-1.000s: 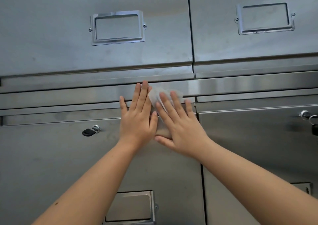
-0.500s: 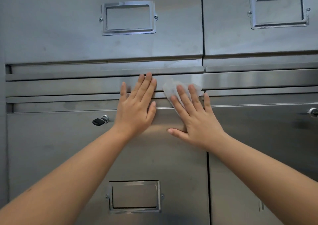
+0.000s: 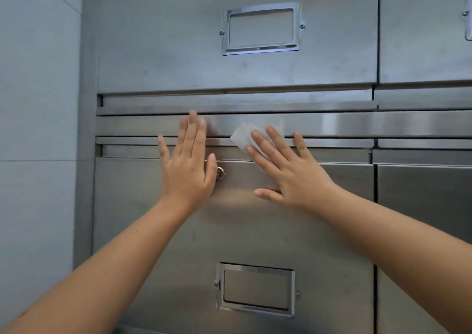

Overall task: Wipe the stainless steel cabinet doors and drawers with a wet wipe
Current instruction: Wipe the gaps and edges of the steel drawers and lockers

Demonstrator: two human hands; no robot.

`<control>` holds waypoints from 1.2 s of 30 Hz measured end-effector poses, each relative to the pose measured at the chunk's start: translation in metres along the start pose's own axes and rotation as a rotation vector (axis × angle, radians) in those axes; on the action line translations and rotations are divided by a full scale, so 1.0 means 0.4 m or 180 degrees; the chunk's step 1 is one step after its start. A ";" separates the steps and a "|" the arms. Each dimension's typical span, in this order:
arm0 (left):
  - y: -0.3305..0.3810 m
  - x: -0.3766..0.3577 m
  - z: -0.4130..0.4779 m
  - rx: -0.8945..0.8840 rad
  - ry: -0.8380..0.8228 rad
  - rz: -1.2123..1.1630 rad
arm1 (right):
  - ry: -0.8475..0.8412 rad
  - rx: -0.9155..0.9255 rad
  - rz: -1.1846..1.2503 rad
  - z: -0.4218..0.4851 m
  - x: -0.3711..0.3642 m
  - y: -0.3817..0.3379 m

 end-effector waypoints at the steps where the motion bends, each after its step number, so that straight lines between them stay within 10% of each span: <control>1: -0.022 -0.006 -0.018 0.0114 -0.0015 0.0005 | 0.0008 0.0049 -0.0030 0.005 0.001 0.001; 10: -0.162 -0.100 -0.132 0.1048 0.0144 -0.0113 | -0.0165 0.0772 -0.0177 0.105 0.021 -0.004; 28: -0.245 -0.121 -0.185 0.0968 0.0442 -0.0286 | -0.0581 0.2175 -0.0667 0.320 0.102 -0.015; 36: -0.256 -0.119 -0.188 0.0879 0.0520 -0.0277 | -0.0159 0.1668 -0.0515 0.373 0.081 -0.154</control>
Point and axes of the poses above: each hand's wrist, its own z-axis towards the middle knuckle, its own x-axis out of the back of the hand, y = z × x, the point moved 1 cm from there along z, towards the middle knuckle
